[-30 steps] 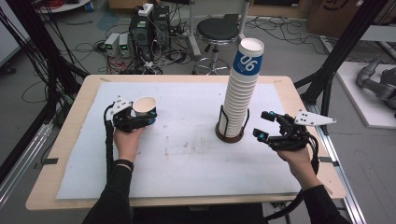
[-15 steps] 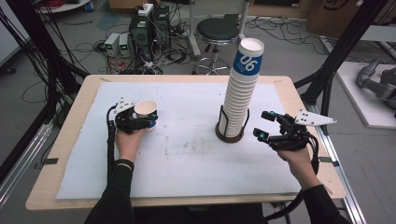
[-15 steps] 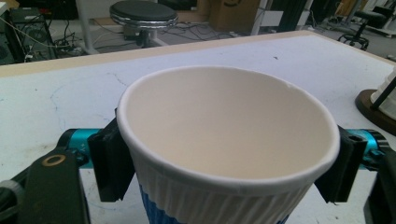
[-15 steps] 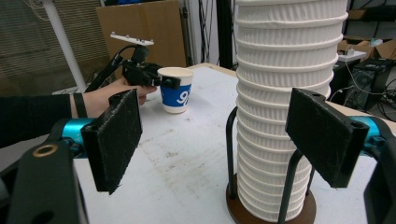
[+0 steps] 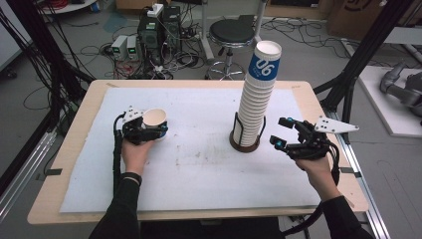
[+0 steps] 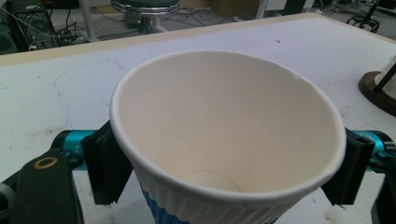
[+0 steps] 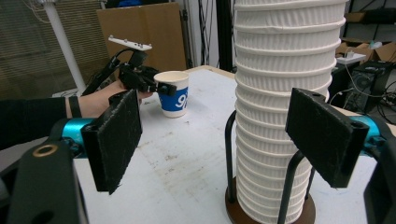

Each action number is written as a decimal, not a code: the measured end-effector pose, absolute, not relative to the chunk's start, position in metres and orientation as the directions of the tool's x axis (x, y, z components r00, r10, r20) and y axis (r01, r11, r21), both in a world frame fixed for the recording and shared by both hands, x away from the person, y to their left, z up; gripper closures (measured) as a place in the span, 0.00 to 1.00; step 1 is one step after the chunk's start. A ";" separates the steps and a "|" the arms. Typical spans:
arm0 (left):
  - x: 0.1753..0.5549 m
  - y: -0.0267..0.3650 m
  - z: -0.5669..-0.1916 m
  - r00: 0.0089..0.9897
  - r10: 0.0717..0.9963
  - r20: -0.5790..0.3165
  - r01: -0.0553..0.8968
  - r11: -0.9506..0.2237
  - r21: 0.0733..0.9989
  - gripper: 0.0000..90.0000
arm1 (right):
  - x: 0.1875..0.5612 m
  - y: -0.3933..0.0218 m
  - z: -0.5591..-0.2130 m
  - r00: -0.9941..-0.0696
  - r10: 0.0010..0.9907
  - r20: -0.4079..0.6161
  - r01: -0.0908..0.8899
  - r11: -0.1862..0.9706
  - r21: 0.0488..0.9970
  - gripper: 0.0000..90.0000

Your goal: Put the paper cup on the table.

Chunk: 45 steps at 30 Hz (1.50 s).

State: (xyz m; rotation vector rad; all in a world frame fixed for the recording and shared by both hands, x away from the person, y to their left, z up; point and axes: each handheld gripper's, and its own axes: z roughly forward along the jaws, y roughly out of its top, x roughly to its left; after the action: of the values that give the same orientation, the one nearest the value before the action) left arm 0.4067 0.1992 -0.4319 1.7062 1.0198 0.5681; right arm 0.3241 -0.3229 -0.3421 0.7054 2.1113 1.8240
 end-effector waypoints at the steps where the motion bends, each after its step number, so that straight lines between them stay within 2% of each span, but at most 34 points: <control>1: 0.406 0.199 -0.432 0.529 0.843 -0.099 0.361 -0.118 0.925 0.20 | 0.324 -0.323 -0.342 -0.848 0.519 0.112 0.186 0.092 0.978 0.21; 14: 0.404 0.198 -0.432 0.534 0.840 -0.098 0.381 -0.135 0.915 0.19 | 0.324 -0.322 -0.341 -0.849 0.516 0.113 0.185 0.089 0.979 0.21; 22: 0.402 0.197 -0.433 0.511 0.855 -0.090 0.401 -0.144 0.905 0.07 | 0.324 -0.322 -0.340 -0.852 0.511 0.114 0.183 0.087 0.979 0.21; 30: 0.393 0.199 -0.427 0.480 0.872 -0.097 0.459 -0.155 0.875 0.07 | 0.324 -0.323 -0.340 -0.853 0.510 0.111 0.178 0.084 0.980 0.21; 32: 0.388 0.200 -0.423 0.474 0.878 -0.070 0.467 -0.183 0.865 0.07 | 0.324 -0.323 -0.340 -0.852 0.510 0.116 0.182 0.082 0.980 0.21; 37: 0.372 0.204 -0.411 0.461 0.887 -0.034 0.464 -0.208 0.861 0.07 | 0.325 -0.324 -0.341 -0.852 0.511 0.116 0.183 0.083 0.980 0.21; 39: 0.365 0.208 -0.408 0.478 0.876 -0.063 0.459 -0.188 0.868 0.07 | 0.325 -0.324 -0.341 -0.853 0.510 0.115 0.183 0.084 0.980 0.21; 45: 0.347 0.209 -0.392 0.517 0.854 -0.064 0.404 -0.178 0.897 0.07 | 0.325 -0.325 -0.341 -0.852 0.509 0.124 0.192 0.082 0.978 0.21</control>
State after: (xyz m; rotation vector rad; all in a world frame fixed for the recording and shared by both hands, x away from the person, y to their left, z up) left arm 0.3467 0.2093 -0.3924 1.7850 1.0534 0.5780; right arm 0.3255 -0.3253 -0.3409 0.7042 2.1116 1.8439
